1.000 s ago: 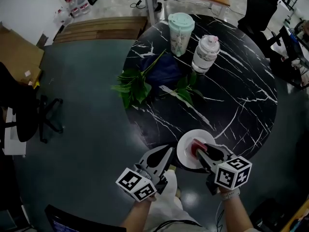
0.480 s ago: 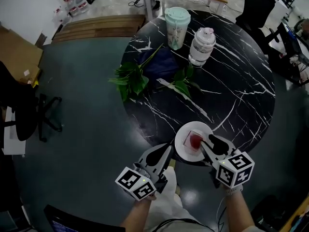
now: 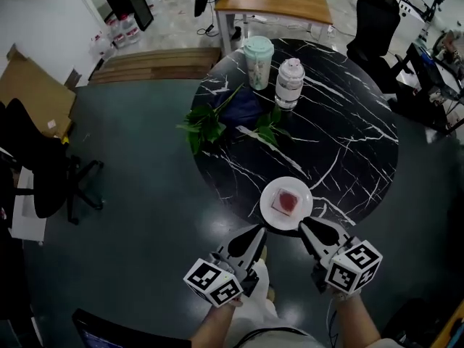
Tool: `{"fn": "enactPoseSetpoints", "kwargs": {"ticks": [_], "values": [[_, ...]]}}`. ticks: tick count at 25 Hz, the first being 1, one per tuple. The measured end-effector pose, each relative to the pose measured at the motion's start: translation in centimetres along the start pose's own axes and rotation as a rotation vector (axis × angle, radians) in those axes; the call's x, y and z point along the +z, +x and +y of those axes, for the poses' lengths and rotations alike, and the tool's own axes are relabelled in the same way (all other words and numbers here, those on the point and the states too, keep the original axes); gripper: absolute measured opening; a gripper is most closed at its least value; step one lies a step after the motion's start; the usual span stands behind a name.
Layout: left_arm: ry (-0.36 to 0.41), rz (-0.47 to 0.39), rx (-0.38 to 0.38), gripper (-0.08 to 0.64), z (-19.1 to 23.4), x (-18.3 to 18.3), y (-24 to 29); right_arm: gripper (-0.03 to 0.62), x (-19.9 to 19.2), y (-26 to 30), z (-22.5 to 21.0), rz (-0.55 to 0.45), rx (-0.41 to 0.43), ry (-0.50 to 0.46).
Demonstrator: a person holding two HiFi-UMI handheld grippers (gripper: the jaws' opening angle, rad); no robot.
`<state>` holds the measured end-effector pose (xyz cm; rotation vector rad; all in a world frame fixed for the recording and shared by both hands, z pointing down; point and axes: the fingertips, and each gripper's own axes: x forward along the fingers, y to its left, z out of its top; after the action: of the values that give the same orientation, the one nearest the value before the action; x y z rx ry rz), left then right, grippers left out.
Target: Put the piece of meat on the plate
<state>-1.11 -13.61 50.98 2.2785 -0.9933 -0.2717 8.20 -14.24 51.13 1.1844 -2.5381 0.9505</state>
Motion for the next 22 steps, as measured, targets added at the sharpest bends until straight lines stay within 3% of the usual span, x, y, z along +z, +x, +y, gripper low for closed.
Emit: {"fn": "enactPoseSetpoints", "kwargs": {"ticks": [1, 4, 8, 14, 22], "values": [[0.007, -0.012, 0.003, 0.009, -0.8, 0.2, -0.3, 0.032, 0.1, -0.7, 0.9, -0.014, 0.002, -0.020], [0.058, -0.031, -0.009, 0.009, -3.9, 1.2, -0.9, 0.015, 0.5, -2.9, 3.8, -0.059, 0.021, -0.068], [0.089, -0.042, -0.048, 0.009, -7.5, 2.2, -1.7, 0.011, 1.0, -5.5, 6.5, -0.098, 0.037, -0.089], [0.176, -0.061, -0.046, 0.009, -10.6, 4.4, -3.8, 0.011, 2.3, -8.2, 10.5, -0.160, 0.076, -0.149], [0.217, -0.098, -0.040, 0.009, -12.7, 5.5, -5.5, 0.011, 3.3, -11.4, 11.8, -0.232, 0.076, -0.150]]}}
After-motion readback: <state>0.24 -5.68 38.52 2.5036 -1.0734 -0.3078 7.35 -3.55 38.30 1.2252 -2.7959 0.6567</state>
